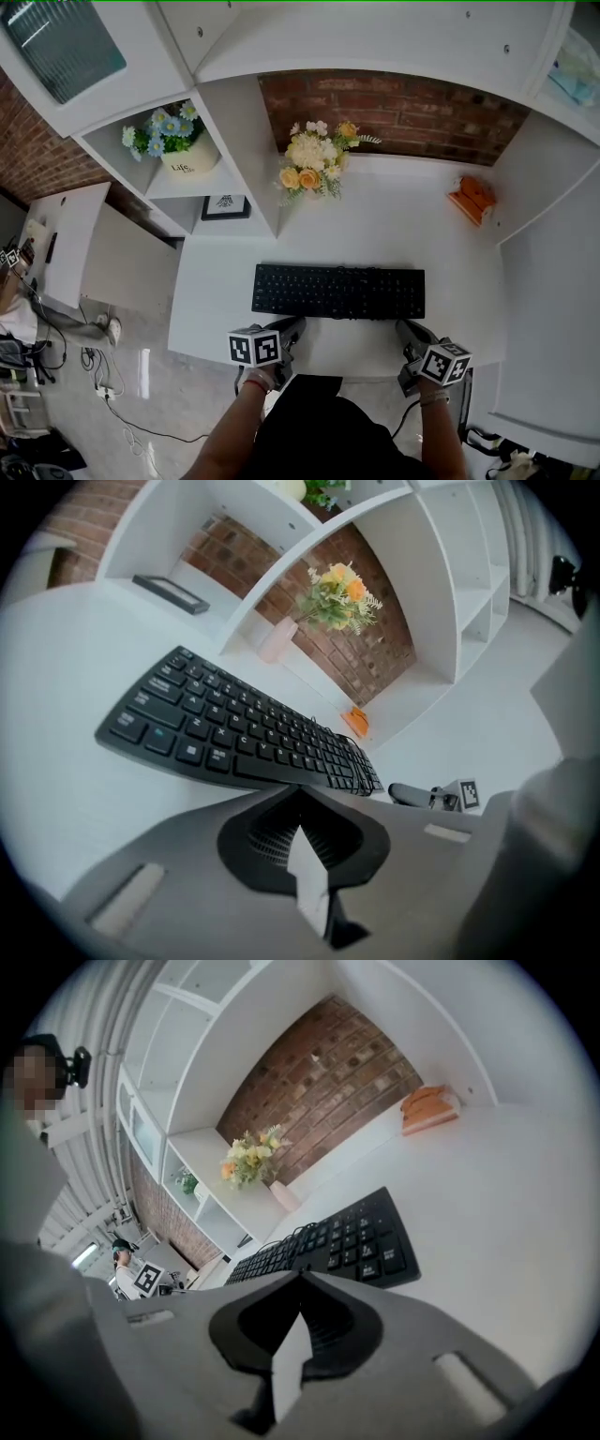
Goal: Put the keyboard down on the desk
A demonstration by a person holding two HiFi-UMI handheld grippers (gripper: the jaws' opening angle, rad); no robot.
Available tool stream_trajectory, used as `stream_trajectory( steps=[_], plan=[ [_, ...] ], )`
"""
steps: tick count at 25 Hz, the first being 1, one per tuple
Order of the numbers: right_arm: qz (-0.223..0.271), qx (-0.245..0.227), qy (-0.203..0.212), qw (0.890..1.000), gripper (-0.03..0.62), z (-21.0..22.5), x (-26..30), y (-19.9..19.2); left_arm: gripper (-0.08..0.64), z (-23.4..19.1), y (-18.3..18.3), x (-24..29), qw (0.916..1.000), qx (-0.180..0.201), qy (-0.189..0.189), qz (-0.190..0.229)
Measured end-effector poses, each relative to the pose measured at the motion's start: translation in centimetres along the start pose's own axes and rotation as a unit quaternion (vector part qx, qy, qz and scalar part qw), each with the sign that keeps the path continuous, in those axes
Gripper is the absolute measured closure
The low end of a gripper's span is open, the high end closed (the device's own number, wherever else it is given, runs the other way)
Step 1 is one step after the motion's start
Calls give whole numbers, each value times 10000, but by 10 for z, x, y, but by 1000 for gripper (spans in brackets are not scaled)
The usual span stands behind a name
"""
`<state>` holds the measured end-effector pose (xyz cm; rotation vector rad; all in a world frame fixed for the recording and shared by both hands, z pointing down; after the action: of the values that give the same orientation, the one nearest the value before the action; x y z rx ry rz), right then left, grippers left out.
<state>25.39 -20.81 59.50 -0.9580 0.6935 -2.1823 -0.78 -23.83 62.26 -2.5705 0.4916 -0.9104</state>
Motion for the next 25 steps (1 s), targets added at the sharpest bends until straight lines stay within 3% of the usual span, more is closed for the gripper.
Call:
stream_trajectory(
  steps=[3,10,15,20,25],
  plan=[
    [184,-443,-61,9988,594,-2,-9,8,561,-5,8,-16,9985,364,253,332],
    [656,-1052,-89,9923,594,-13,-28,23,561,-5,20,-41,9889,1039,238,1037],
    [962,-1430,-208,9848,594,-23,-45,31,561,11,35,-66,9702,1611,300,1782],
    [1267,-1836,-207,9746,594,-43,-60,40,561,29,41,-91,9517,1945,336,2352],
    [1419,-2009,-168,9691,594,-58,-73,44,560,44,39,-104,9438,2087,303,2546]
  ],
)
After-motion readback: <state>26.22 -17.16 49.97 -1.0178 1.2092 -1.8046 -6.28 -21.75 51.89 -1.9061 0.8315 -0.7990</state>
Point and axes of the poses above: the fingertips, and each gripper's own axes: x forward along the fingers, z to its right, y out of its top, the point moved 3 cm from there along -x, backward along the fingers, and after that the axes turned 3 degrees about -x, right-handed, at the moved point
